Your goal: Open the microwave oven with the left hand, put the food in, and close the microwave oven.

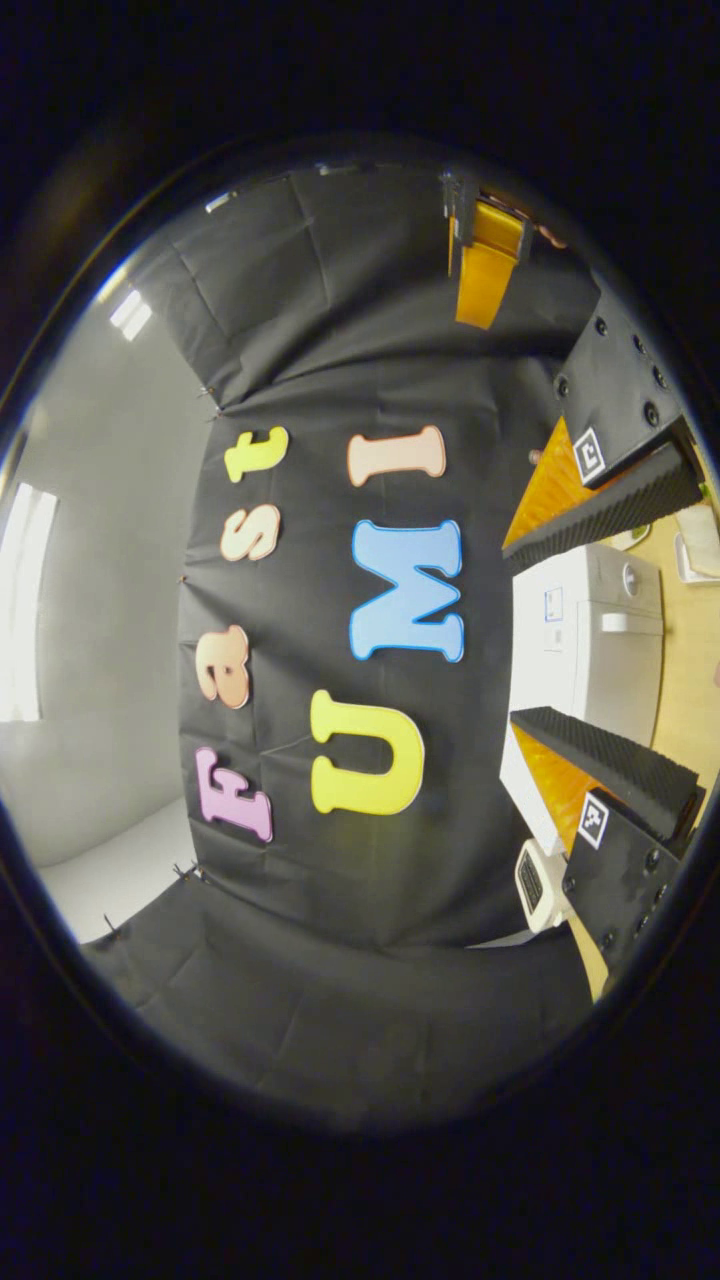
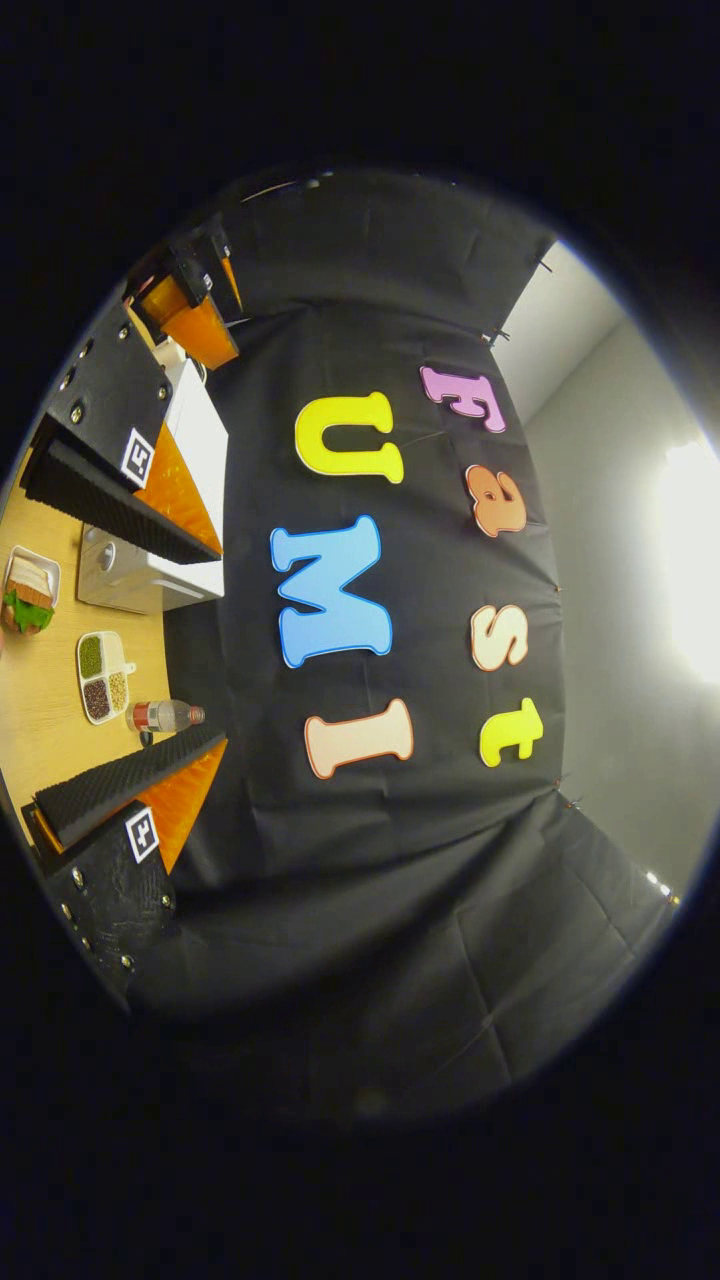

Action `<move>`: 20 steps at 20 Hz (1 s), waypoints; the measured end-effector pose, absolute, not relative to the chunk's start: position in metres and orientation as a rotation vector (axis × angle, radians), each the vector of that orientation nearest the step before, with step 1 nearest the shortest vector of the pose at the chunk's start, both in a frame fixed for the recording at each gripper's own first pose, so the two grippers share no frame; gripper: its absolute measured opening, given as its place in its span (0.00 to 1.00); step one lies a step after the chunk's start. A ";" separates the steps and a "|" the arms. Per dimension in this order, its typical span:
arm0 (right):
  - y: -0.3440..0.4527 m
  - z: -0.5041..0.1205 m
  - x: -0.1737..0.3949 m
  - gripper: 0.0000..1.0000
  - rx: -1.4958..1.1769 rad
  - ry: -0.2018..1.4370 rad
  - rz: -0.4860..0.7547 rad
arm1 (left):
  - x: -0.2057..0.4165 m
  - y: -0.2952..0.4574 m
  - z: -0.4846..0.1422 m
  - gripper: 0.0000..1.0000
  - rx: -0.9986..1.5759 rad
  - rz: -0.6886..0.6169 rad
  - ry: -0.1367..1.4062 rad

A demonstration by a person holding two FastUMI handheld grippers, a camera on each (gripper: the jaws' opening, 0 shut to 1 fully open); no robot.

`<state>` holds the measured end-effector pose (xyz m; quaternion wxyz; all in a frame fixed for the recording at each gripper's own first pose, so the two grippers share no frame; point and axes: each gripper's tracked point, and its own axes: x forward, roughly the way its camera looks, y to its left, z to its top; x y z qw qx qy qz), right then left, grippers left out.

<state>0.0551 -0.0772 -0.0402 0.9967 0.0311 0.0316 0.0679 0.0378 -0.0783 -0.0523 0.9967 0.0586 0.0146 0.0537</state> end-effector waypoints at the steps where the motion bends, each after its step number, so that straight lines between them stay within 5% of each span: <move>1: -0.080 -0.042 0.058 0.99 0.064 0.073 0.136 | 0.044 -0.080 -0.067 0.94 0.125 0.103 0.051; 15: -0.102 -0.098 0.080 1.00 -0.020 0.226 0.046 | 0.152 -0.039 -0.319 0.96 0.120 0.089 0.402; 19: -0.096 -0.098 0.082 1.00 -0.030 0.234 0.039 | 0.165 -0.037 -0.344 0.74 0.111 0.061 0.460; 20: -0.095 -0.097 0.082 1.00 -0.032 0.231 0.038 | 0.167 -0.046 -0.348 0.59 0.092 0.025 0.475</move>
